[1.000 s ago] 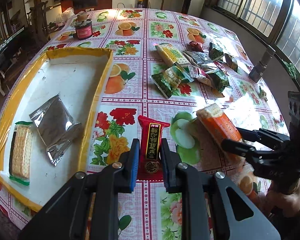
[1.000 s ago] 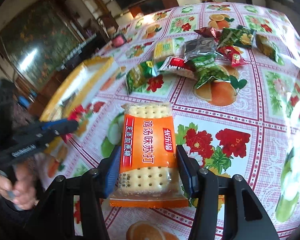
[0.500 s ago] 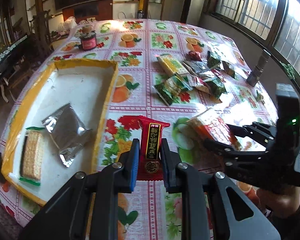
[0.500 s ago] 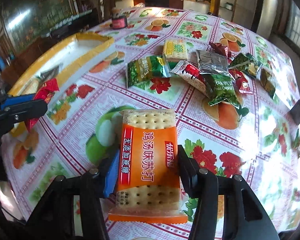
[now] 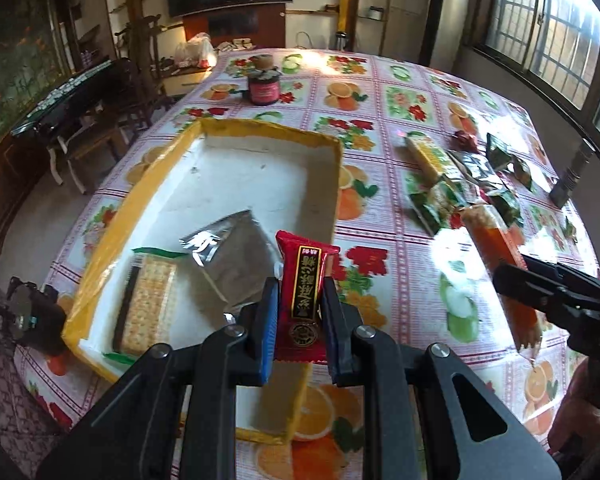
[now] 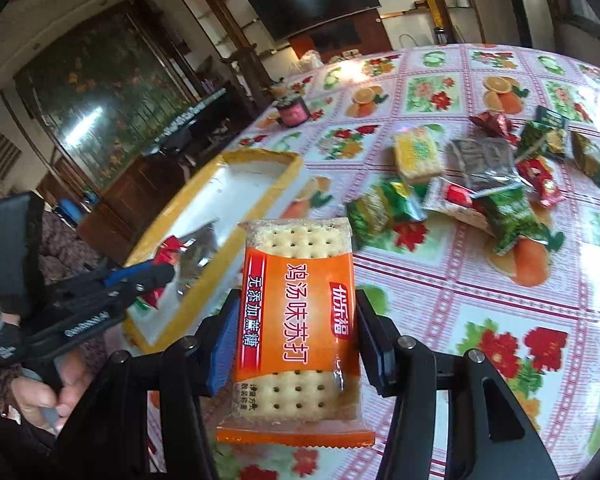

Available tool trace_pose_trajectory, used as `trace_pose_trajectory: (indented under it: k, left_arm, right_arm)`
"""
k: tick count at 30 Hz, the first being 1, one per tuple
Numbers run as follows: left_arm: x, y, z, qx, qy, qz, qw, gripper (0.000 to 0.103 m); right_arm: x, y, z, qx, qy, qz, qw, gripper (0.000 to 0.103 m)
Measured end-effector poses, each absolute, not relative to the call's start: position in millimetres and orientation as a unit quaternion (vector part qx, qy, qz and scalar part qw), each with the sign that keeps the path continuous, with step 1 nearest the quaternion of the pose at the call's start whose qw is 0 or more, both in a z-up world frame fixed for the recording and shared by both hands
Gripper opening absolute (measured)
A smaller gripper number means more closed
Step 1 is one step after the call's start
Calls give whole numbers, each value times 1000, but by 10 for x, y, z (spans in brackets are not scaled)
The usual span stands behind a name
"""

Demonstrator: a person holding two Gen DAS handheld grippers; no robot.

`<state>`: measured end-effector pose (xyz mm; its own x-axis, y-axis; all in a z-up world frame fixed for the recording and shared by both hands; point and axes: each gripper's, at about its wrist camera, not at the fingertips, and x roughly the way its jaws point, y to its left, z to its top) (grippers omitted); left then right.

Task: Organize snacks
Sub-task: 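Carry both held snacks into the white tray and open both tools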

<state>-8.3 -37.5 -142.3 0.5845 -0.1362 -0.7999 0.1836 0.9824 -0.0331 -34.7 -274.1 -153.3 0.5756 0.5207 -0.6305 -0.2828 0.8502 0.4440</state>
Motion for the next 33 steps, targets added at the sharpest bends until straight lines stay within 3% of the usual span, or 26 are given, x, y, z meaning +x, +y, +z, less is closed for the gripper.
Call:
trace_pose_trajectory:
  k: [33]
  left_arm:
    - [160, 300, -1770, -14, 484, -38, 874, 22]
  right_arm:
    - [377, -1587, -1315, 152, 388, 348, 840, 53]
